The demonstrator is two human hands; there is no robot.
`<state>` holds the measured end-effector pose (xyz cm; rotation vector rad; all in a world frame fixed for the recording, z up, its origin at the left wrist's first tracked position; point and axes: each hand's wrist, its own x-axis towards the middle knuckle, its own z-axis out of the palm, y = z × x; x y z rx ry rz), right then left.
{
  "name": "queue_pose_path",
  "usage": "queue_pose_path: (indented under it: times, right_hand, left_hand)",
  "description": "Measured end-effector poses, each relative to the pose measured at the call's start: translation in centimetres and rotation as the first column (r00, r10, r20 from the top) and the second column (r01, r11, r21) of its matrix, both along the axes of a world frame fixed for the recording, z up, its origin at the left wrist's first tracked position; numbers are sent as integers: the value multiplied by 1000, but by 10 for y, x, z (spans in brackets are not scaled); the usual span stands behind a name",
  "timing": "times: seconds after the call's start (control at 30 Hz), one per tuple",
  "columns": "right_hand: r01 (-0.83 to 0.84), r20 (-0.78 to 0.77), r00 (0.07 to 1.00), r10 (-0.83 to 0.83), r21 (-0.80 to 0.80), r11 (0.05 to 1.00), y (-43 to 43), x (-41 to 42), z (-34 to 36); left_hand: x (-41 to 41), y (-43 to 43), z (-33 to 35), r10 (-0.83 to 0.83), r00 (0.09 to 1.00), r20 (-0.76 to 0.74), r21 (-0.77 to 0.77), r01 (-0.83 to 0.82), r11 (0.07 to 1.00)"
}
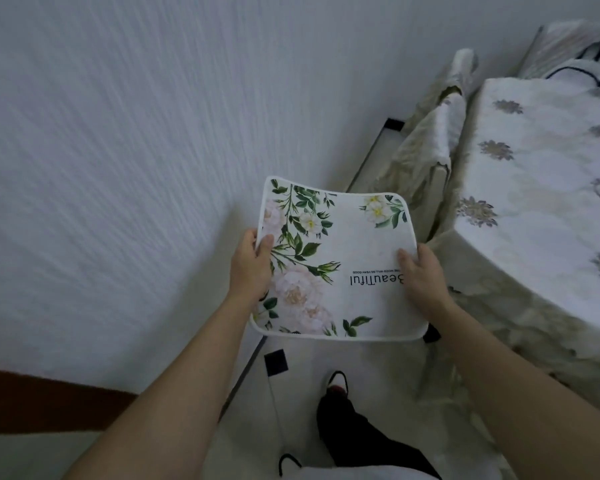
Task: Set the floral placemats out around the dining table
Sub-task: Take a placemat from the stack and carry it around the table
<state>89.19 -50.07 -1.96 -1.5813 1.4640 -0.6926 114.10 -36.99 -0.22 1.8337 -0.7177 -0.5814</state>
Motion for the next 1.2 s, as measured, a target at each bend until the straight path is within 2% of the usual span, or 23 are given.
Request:
queue_pose_path:
  times: [0.27,0.63,0.97,1.2]
  right_hand:
    - [126,96,988,-125,-1,992,-105,1,1]
    - [215,203,958,-203,-41,976,-340,14,20]
    - [305,155,942,-299,-13,952,-483,19,38]
    - [366,100,929,-357,-97,926,-588,36,30]
  left_hand:
    - [17,-138,3,-115,993,10,-11,116,993]
    - [38,-397,27,-192,981,-1,-25,191,981]
    - [49,-562,39,-266,963,-50,-32,264,964]
    - [68,-695,29,-347,938,-5,-47,346,937]
